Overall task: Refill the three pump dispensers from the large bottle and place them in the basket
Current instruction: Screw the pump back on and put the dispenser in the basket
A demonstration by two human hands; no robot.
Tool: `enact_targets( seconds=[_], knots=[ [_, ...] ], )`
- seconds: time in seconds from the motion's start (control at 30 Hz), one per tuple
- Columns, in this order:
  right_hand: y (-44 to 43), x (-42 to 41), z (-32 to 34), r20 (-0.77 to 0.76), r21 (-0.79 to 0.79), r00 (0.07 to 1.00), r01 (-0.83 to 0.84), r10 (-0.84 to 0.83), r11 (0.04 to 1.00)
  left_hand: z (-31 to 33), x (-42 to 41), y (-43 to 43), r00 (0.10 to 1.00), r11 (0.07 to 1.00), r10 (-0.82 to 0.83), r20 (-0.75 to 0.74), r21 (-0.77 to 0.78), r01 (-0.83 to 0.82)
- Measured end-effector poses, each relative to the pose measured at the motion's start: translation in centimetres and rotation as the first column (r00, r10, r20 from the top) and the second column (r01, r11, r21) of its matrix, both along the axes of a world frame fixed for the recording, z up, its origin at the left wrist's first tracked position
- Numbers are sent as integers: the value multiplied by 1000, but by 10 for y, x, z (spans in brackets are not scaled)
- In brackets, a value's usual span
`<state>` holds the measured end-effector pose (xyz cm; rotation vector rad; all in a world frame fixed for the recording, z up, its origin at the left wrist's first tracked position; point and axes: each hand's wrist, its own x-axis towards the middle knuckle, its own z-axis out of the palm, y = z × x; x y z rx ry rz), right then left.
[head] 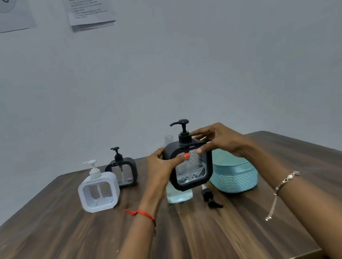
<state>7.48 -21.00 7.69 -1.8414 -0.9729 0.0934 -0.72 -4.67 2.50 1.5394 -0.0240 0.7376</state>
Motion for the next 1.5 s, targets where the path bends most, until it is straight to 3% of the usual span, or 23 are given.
enact_targets(
  seconds=[0.27,0.43,0.67,0.97,1.2,1.5],
  knots=[
    [-65,29,28,4,51,994,105,-105,993,14,43,-53,991,980,-137,3,146,135],
    [-78,53,26,-19,80,980,198,-197,977,15,72,-69,996,948,-90,25,309,78],
    [-84,80,1,-75,54,955,293,-288,955,3,95,-85,999,920,-27,-20,391,33],
    [-86,89,-30,-96,-94,934,335,-344,937,-24,101,-89,992,901,-25,-124,428,76],
    [-82,89,-46,-7,-238,922,373,-386,896,-37,105,-91,959,822,184,-217,569,-29],
    [-79,88,-50,54,-328,921,380,-385,865,-35,101,-91,956,774,220,-195,631,-49]
  ],
)
